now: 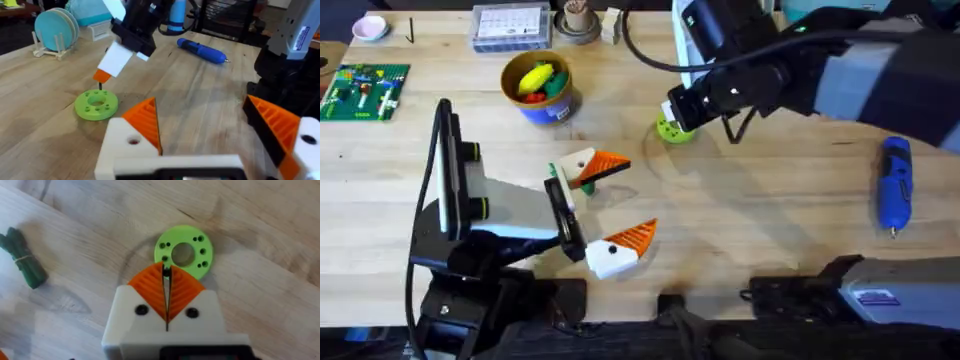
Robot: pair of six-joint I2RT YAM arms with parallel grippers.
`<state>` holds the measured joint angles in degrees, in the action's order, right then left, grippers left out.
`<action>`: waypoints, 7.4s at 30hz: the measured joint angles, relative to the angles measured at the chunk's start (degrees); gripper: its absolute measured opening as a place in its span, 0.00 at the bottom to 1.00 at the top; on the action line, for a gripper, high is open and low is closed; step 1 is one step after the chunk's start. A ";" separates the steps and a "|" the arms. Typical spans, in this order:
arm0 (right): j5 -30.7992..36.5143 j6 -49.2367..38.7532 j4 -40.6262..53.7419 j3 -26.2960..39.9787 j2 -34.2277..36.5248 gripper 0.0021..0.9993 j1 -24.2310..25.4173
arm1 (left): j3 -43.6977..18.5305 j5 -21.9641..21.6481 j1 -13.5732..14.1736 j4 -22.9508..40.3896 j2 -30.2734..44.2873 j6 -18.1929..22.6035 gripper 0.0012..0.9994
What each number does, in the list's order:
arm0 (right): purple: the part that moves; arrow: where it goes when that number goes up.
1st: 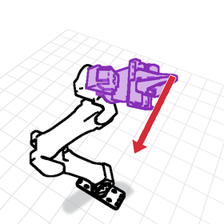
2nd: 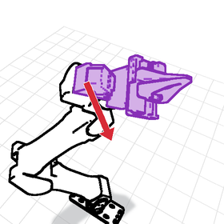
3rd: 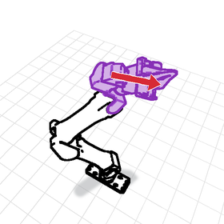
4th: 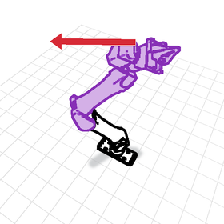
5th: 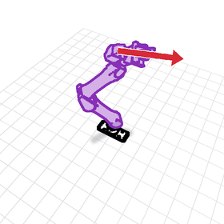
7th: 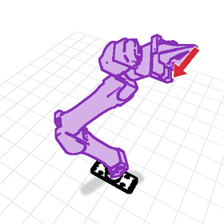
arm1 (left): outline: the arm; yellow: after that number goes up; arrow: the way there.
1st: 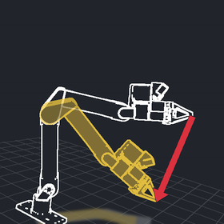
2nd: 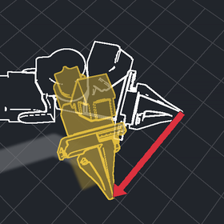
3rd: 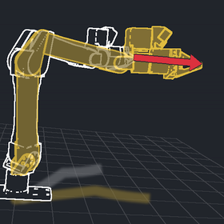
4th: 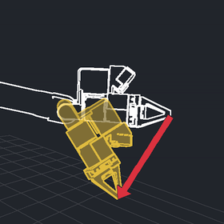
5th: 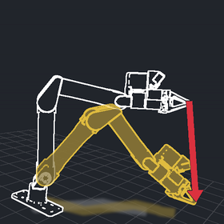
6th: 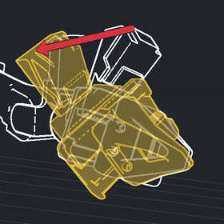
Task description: Pick up the gripper from the table and insert it into the empty holder that is missing its gripper. Then pick up a screw, insert it into the mounting hole, and use the screwdriver to tighten it. Finally, clean up the table by picking up the vegetable and placing it into the bucket.
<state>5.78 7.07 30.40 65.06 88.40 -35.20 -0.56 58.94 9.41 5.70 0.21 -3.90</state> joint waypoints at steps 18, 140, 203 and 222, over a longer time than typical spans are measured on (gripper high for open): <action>-4.74 -6.24 16.88 24.78 -5.20 0.00 -7.37 | 0.00 0.00 0.00 -0.01 0.00 0.00 0.99; -16.15 -9.22 19.57 25.99 6.02 0.00 -21.14 | 0.00 0.17 0.04 0.06 0.11 -0.55 0.99; -16.17 -9.22 24.02 26.62 6.01 0.00 -20.98 | 0.00 0.42 0.04 0.12 0.11 -2.37 0.99; -16.14 -9.20 22.73 26.62 6.01 0.00 -20.98 | 0.00 0.26 0.04 0.08 0.11 -1.70 0.99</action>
<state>-10.36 -2.13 53.14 91.68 94.41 -56.18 -0.56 59.20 9.45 5.78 0.32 -5.61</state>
